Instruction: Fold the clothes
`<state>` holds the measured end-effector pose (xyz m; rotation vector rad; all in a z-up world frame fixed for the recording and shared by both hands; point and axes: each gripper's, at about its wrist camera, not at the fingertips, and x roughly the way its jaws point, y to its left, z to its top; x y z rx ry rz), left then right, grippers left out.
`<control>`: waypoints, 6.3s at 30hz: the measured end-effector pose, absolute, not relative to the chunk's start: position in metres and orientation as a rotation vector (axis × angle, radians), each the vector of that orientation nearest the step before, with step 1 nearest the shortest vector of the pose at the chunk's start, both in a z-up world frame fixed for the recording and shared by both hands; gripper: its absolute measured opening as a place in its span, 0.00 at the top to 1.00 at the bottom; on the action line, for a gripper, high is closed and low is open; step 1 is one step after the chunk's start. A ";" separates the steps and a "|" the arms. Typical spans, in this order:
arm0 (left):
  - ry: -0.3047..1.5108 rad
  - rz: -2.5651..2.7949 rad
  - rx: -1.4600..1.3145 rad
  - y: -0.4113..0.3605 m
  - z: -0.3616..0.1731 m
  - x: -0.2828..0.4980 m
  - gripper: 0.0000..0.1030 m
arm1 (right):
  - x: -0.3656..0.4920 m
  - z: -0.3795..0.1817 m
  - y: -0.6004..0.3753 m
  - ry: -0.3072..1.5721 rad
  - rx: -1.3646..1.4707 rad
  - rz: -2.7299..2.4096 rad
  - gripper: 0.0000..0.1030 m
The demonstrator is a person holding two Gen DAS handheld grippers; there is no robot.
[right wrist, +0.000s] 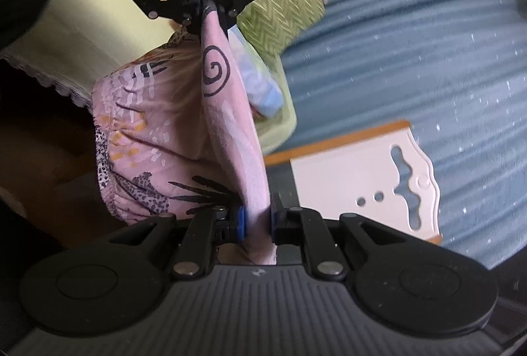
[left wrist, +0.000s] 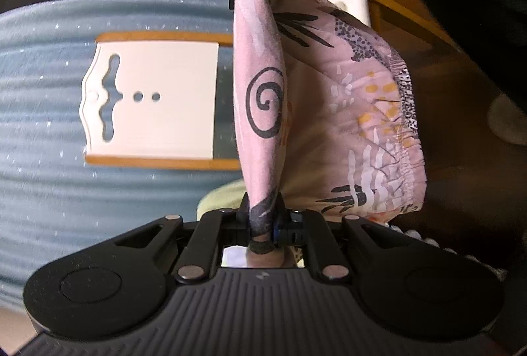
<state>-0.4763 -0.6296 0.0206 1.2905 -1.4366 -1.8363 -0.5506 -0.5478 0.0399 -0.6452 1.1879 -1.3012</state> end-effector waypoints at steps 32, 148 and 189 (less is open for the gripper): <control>-1.443 -1.971 1.221 -0.749 -0.102 -0.582 0.77 | -0.665 -0.088 -0.686 1.357 -0.504 -1.352 0.84; 0.318 -2.178 0.702 -0.683 -0.043 -0.494 0.45 | -0.636 -0.032 -0.566 0.445 0.556 -1.820 0.76; 0.339 -2.143 0.738 -0.682 -0.045 -0.497 0.44 | -0.637 -0.027 -0.575 0.373 0.623 -1.881 0.48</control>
